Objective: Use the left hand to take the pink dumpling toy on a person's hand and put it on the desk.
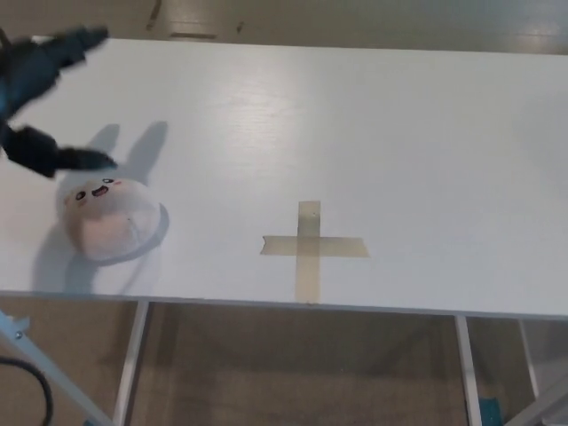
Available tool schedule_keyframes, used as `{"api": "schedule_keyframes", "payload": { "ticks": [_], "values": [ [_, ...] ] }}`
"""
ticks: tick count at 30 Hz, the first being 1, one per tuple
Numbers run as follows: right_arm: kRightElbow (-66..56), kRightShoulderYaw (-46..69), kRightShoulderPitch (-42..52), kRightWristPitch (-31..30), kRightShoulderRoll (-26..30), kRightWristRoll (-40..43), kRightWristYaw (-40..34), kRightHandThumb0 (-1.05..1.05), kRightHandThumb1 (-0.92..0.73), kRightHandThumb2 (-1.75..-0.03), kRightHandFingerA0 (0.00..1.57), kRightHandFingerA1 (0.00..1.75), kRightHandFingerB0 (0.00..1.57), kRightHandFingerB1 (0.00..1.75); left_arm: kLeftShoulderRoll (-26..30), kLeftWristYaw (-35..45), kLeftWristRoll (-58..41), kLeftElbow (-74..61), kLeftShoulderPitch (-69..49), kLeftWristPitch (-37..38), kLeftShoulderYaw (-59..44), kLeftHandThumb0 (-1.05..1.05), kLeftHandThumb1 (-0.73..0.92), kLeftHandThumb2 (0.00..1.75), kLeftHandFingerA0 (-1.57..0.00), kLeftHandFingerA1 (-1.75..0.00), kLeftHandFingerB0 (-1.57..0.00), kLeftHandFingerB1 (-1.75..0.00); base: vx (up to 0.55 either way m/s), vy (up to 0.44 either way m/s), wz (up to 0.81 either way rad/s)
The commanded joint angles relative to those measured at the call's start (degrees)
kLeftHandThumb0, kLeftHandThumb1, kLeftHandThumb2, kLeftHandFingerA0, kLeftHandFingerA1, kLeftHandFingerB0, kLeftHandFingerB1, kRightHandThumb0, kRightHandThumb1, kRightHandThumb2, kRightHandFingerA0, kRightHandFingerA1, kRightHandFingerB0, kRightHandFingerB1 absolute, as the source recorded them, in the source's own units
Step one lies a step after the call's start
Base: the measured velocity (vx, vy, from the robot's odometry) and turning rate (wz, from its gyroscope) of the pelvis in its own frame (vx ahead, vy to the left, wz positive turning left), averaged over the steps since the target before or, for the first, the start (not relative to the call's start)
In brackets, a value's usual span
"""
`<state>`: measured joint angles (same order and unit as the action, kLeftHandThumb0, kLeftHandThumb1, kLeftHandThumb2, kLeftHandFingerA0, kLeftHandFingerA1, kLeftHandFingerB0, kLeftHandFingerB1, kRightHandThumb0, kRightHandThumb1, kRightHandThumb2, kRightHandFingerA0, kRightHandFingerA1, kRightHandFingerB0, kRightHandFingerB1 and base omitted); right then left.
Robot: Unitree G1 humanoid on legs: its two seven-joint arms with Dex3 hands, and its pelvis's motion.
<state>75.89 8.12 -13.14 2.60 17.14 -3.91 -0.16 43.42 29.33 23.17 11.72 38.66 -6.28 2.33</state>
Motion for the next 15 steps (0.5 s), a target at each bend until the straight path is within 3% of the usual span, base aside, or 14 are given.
{"api": "schedule_keyframes", "payload": {
  "ticks": [1,2,8,10,15],
  "values": [
    [0.06,0.04,0.74,-0.44,0.51,0.00,0.27,-0.26,-0.70,-0.61,0.56,0.43,0.48,0.41,2.80,3.35,-8.42,-11.15,-4.47,1.01,-8.34,-0.93,0.49,0.65,0.00,0.00,0.00,-0.03,0.00,0.000,0.00],
    [0.08,0.11,0.72,-0.44,0.50,0.07,0.20,-0.26,-0.70,-0.61,0.56,0.43,0.48,0.41,3.07,3.34,-9.75,-14.65,-7.18,2.72,-10.75,-0.80,0.42,0.86,0.00,0.00,0.00,-0.02,0.00,0.000,0.00],
    [0.14,-0.15,0.86,-0.40,0.49,-0.22,0.17,-0.26,-0.70,-0.61,0.56,0.43,0.49,0.41,1.26,4.42,-17.17,-31.52,-22.63,9.49,-23.98,-0.78,0.43,0.85,0.00,0.00,0.00,-0.03,0.00,0.000,0.00],
    [0.15,-0.24,1.18,-0.23,0.40,-0.29,0.25,-0.26,-0.70,-0.61,0.56,0.43,0.49,0.41,-1.07,4.99,-20.11,-36.57,-28.81,12.09,-28.64,-0.69,0.39,0.83,0.00,-0.13,-0.03,-0.17,0.00,0.000,0.00],
    [0.17,-0.39,1.78,0.07,0.26,-0.35,0.51,-0.26,-0.70,-0.61,0.56,0.43,0.49,0.41,-6.41,5.64,-26.22,-43.90,-40.58,17.59,-35.85,-0.68,0.41,0.76,-0.06,-0.26,-0.09,-0.27,0.00,0.000,0.00]
  ]
}}
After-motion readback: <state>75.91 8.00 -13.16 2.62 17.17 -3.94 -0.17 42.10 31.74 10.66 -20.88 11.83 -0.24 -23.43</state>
